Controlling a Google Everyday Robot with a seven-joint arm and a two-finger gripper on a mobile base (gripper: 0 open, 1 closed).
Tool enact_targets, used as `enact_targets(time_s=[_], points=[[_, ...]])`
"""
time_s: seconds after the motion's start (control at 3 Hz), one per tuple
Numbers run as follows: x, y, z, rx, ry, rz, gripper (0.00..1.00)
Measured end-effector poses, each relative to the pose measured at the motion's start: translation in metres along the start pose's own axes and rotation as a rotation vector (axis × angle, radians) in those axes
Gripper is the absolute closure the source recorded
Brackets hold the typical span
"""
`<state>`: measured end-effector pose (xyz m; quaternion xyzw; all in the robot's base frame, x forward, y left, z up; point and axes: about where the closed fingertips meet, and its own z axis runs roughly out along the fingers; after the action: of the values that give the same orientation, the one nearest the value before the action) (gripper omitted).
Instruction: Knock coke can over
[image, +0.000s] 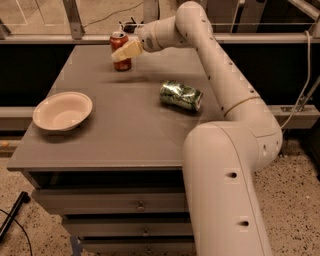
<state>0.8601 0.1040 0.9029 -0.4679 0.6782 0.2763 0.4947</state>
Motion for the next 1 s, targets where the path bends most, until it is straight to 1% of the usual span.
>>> enact_targets(time_s=[0.33,1.0], points=[[0.0,0.0,0.0,0.0,0.0,0.0,0.0],[0.016,0.014,0.03,-0.086,-0.02,0.009,0.0]])
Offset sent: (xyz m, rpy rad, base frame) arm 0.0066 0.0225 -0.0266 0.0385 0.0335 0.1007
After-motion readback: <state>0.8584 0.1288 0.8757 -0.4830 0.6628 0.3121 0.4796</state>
